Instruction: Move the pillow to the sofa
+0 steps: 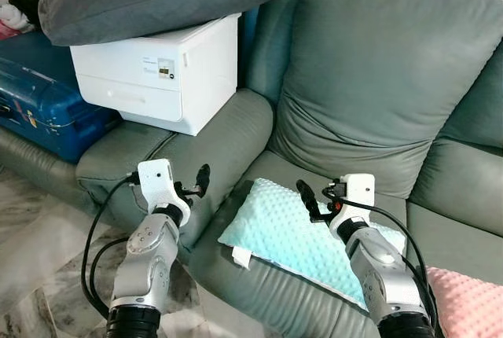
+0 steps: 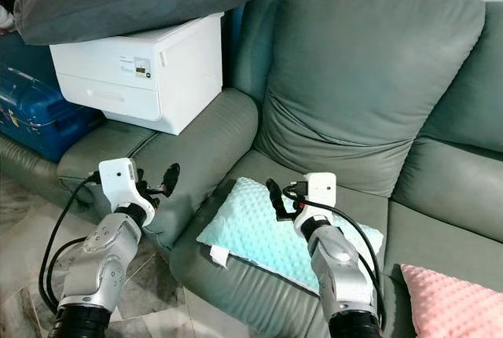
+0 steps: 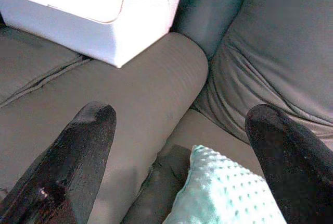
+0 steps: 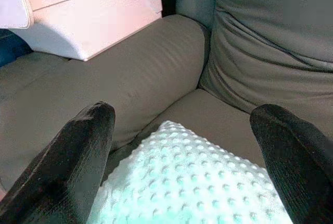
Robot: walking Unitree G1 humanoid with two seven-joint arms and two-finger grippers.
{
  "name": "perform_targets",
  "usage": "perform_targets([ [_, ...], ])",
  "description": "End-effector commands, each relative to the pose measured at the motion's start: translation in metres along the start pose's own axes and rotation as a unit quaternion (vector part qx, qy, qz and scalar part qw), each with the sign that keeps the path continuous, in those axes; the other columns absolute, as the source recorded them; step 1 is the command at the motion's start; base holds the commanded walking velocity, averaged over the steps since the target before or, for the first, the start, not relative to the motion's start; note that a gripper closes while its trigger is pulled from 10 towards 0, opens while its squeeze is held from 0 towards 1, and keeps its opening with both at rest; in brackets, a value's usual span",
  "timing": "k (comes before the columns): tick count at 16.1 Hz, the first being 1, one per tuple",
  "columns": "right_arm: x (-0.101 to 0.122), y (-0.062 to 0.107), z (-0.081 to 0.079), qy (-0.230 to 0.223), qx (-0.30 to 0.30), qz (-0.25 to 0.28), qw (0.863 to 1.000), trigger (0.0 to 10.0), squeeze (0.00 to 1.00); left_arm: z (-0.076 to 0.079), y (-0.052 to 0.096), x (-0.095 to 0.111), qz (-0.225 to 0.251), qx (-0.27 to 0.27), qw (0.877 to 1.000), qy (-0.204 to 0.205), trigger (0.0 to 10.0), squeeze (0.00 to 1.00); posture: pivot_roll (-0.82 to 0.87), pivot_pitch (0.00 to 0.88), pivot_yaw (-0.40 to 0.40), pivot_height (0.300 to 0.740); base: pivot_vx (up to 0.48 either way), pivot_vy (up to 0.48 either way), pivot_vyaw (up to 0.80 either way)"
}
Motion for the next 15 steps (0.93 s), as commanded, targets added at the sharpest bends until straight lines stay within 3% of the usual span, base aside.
perform_targets([
  [1, 0.002, 0.002, 0.003, 0.003, -0.009, 0.001, 1.000, 10.0, 0.00, 0.000, 0.001, 0.002, -0.001, -0.002, 1.000, -0.004, 10.0, 0.00, -0.12, 0.000, 0.003, 0.740, 0.000, 0.000, 0.00],
  [7, 0.001, 0.009, 0.019, -0.009, -0.048, -0.003, 0.999, 10.0, 0.00, -0.001, 0.005, 0.000, -0.008, 0.002, 1.000, -0.004, 10.0, 0.00, -0.13, 0.000, 0.002, 0.740, -0.082, 0.000, 0.00],
  [15, -0.006, 0.016, 0.013, -0.022, -0.048, -0.012, 0.999, 10.0, 0.00, 0.003, 0.004, -0.003, -0.013, -0.004, 1.000, -0.002, 10.0, 0.00, -0.14, 0.000, 0.006, 0.740, -0.253, 0.000, 0.00],
])
Point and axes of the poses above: a point about 5 cm out from each wrist's last joint towards the gripper, its own y axis pointing back from the gripper into the wrist, its own x axis along the axis of the wrist's last joint, z = x × y, the point moved 1 cm from there along -y, pointing out of the wrist towards the gripper, and after that the axes turned 9 degrees about -y, right-handed, at the moved point
